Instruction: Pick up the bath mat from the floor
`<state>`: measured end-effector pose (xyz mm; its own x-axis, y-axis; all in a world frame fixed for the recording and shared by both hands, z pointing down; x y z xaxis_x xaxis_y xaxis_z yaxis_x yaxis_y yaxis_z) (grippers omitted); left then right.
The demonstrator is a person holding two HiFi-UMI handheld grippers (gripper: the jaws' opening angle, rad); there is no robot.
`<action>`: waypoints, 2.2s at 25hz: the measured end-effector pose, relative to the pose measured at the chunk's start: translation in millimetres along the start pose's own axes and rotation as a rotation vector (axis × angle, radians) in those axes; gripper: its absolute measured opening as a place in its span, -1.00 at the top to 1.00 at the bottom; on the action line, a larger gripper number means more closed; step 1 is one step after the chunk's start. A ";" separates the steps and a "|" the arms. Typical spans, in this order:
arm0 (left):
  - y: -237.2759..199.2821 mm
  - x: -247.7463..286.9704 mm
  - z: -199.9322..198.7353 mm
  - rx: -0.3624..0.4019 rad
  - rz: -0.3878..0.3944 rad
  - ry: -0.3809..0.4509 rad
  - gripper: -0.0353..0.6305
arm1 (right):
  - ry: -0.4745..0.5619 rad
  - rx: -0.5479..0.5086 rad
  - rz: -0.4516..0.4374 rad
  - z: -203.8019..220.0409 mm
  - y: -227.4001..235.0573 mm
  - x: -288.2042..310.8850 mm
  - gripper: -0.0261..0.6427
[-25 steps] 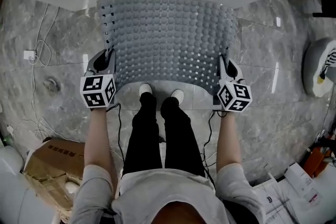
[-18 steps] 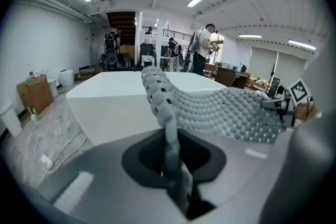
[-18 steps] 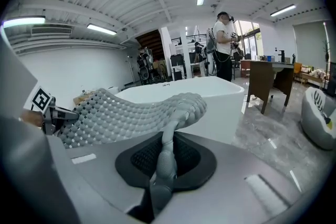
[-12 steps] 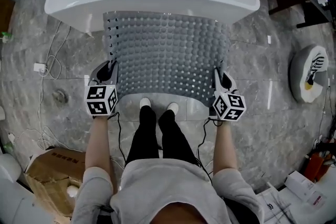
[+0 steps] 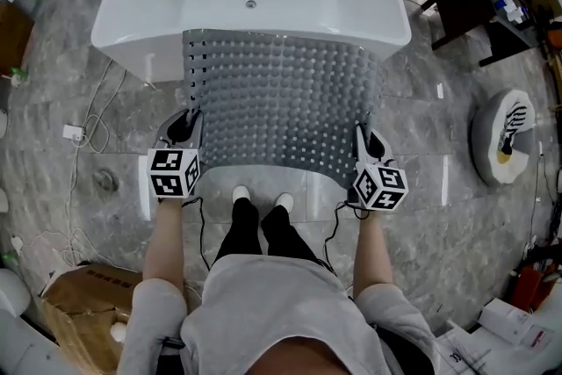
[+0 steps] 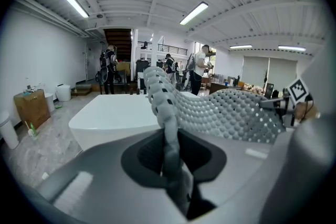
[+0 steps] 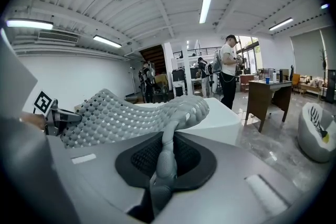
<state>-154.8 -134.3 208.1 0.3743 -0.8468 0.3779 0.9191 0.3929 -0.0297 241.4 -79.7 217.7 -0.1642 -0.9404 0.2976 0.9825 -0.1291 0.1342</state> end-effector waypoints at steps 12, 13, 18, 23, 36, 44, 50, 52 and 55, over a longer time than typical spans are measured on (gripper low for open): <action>1.2 -32.3 -56.2 0.017 -0.015 0.110 0.71 | 0.098 -0.026 -0.007 -60.3 -17.5 -25.4 0.82; 1.1 -34.7 -59.3 0.016 -0.019 0.118 0.71 | 0.107 -0.030 -0.008 -64.5 -18.2 -27.2 0.82; -2.9 -47.5 -72.9 0.018 -0.034 0.161 0.71 | 0.145 -0.046 -0.011 -80.3 -23.7 -35.9 0.82; -1.8 -61.1 -85.5 0.031 -0.051 0.210 0.71 | 0.179 -0.057 -0.009 -90.4 -24.8 -46.2 0.82; -6.2 -93.6 -121.9 0.042 -0.089 0.343 0.70 | 0.274 -0.109 -0.022 -128.7 -32.8 -59.0 0.82; -10.2 -104.7 -139.2 0.054 -0.098 0.408 0.70 | 0.329 -0.129 -0.023 -147.2 -41.1 -63.0 0.81; -11.7 -107.8 -142.6 0.055 -0.098 0.423 0.69 | 0.351 -0.141 -0.017 -149.8 -44.9 -64.9 0.79; -10.5 -107.0 -144.9 0.062 -0.098 0.426 0.69 | 0.353 -0.139 -0.021 -150.5 -44.5 -64.0 0.78; -8.0 -106.6 -147.7 0.067 -0.096 0.432 0.69 | 0.358 -0.141 -0.021 -151.5 -43.9 -64.0 0.78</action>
<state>-183.8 -100.1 31.4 0.3177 -0.9471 -0.0454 0.9476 0.3153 0.0520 222.1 -61.4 49.6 -0.1683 -0.9841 -0.0564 0.9857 -0.1685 -0.0017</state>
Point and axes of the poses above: the fingertips, and each gripper's own axes: x forward along the fingers, y to its right, z out of its underside, the point moved 4 cm from there along -x, backward along the fingers, and after that the axes turned 8 degrees about y, right-handed, at the moved point
